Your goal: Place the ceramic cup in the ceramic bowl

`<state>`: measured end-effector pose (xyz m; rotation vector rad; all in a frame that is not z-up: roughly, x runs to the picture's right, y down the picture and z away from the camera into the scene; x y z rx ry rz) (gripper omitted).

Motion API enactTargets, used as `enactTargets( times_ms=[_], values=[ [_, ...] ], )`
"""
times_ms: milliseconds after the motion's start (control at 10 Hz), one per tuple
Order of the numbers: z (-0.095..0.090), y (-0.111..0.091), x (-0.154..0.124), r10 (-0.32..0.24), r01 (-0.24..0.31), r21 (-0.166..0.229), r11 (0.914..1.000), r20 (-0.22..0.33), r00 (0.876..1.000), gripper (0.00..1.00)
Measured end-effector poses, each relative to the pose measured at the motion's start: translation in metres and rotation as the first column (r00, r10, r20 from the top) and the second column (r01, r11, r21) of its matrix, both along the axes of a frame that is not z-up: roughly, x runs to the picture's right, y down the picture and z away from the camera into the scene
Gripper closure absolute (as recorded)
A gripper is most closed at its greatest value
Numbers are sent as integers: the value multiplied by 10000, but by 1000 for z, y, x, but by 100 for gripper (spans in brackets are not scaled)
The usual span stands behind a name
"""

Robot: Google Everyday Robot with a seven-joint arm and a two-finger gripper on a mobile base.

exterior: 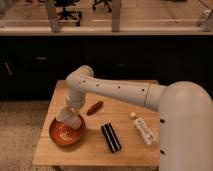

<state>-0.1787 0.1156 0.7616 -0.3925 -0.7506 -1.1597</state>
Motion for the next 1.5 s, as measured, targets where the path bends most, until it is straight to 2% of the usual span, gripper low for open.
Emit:
enactTargets(
  times_ms=[100, 200, 600, 900, 1000, 1500],
  values=[
    [0, 1, 1, 40, -40, 11, 10000, -7, 10000, 95],
    [0, 1, 1, 77, -77, 31, 10000, -8, 10000, 100],
    [0, 3, 2, 239, -239, -1, 9997, 13, 9997, 100],
    [2, 12, 2, 350, -341, -384, 9987, 224, 9991, 100],
    [2, 15, 1, 337, -324, -467, 9984, 276, 9991, 97],
    [1, 25, -4, 382, -357, -744, 9966, 323, 9987, 47]
  ],
)
